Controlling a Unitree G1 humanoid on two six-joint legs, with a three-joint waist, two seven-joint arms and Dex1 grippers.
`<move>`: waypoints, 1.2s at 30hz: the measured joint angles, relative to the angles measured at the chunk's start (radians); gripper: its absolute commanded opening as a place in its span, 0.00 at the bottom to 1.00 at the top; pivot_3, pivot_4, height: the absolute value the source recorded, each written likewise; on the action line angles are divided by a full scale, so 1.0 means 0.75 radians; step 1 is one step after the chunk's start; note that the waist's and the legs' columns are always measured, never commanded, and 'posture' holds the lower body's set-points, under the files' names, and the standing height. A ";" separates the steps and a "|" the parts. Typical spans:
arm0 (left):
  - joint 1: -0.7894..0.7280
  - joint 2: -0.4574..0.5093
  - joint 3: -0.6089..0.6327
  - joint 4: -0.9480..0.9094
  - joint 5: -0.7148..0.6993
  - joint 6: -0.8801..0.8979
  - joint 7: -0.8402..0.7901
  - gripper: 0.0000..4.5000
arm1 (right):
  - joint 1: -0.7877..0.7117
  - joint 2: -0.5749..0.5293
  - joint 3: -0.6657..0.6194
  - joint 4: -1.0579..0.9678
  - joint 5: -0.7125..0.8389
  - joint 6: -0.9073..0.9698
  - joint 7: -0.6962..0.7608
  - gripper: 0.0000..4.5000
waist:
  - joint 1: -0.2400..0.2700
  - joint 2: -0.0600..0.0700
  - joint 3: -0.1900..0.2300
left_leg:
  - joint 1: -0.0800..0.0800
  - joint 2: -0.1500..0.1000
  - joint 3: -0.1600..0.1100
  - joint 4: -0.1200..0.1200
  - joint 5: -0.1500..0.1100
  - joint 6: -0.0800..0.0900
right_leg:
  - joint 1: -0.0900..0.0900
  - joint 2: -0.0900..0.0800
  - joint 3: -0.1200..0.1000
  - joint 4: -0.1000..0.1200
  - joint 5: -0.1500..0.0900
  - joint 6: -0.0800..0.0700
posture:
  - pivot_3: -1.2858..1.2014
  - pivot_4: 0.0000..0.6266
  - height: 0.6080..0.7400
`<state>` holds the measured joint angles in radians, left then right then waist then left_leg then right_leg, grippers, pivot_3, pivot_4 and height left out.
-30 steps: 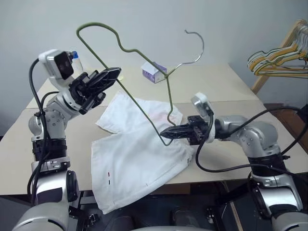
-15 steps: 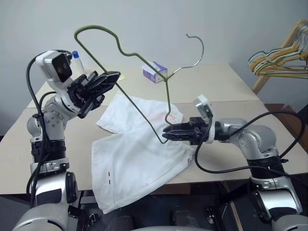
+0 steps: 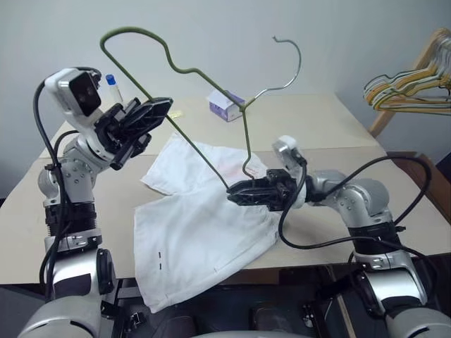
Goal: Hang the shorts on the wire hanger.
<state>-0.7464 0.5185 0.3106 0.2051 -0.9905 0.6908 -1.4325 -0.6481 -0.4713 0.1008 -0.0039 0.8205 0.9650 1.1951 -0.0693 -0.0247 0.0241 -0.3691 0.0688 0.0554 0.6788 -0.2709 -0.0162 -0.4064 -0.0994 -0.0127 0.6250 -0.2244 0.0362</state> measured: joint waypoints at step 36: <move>0.340 0.214 -0.372 0.053 0.788 -0.425 0.270 0.99 | 0.226 -0.329 -0.234 0.031 0.013 0.298 -0.269 0.00 | 0.022 0.000 0.000 | -0.004 0.000 0.002 -0.001 -0.001 0.001 | -0.004 -0.001 0.000 -0.003 -0.001 0.000 | 0.49 0.00 1.00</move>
<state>-0.4912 0.6789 0.0315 0.2445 -0.3997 0.3718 -1.2299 -0.4787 -0.7177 -0.0749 0.0197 0.8301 1.1884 0.9935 -0.0527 -0.0244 0.0242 -0.3723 0.0687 0.0573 0.6777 -0.2713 -0.0157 -0.4095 -0.1006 -0.0126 0.6230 -0.2248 0.0364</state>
